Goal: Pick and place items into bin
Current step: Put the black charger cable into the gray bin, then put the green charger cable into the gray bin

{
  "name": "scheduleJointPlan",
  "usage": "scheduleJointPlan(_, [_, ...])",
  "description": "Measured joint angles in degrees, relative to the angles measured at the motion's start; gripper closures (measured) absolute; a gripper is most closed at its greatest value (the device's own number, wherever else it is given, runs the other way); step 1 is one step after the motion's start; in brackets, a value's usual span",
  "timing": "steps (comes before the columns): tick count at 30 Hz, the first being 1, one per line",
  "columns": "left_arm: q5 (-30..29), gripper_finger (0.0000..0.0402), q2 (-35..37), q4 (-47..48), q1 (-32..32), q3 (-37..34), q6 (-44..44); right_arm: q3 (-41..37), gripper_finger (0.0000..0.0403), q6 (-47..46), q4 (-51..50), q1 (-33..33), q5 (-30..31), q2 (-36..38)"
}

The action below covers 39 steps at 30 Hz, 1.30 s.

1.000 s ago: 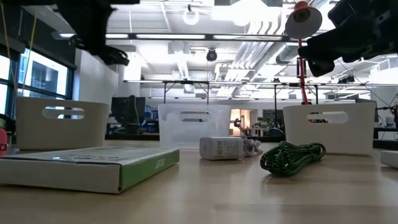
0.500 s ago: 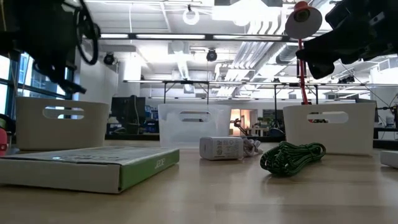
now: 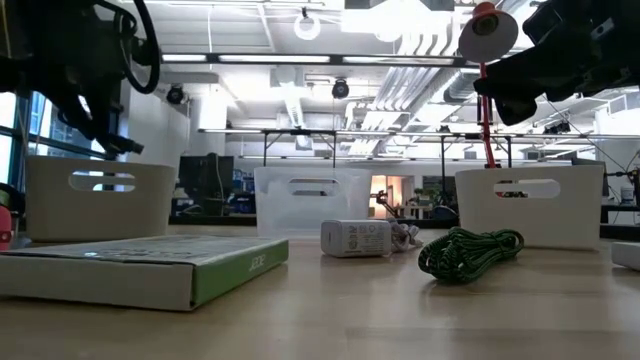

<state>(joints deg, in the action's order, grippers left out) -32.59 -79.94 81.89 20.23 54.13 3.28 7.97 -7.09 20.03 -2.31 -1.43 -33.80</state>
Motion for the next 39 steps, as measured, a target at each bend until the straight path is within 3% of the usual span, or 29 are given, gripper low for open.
scheduleJointPlan(10, [-2.62,0.0244,0.00,0.02,0.00,0.00,-0.47,0.00,0.0261,-0.79,0.02,0.00,-0.43,0.00])
scheduleJointPlan(16, [-2.63,0.0214,-0.02,0.08,0.00,1.70,-1.24,0.00,0.0261,-0.83,0.24,0.00,-0.42,0.00])
scheduleJointPlan(23, [-2.66,0.0222,-0.01,-8.31,0.00,8.85,-4.13,0.00,0.0261,-0.44,0.50,0.00,-0.44,0.00])
scheduleJointPlan(33, [-2.59,0.0265,-1.09,-45.42,0.02,10.29,-19.62,0.00,0.0261,-0.72,0.42,0.00,-0.82,0.00])
scheduleJointPlan(35, [-1.88,0.0272,-1.77,-49.62,0.02,10.42,-21.33,0.00,0.0261,-1.53,0.45,0.00,-3.16,0.02])
scheduleJointPlan(39, [-0.17,0.0282,-2.46,-49.19,0.04,10.28,-20.60,-0.02,0.0261,-1.83,2.48,-0.67,-11.18,-0.44])
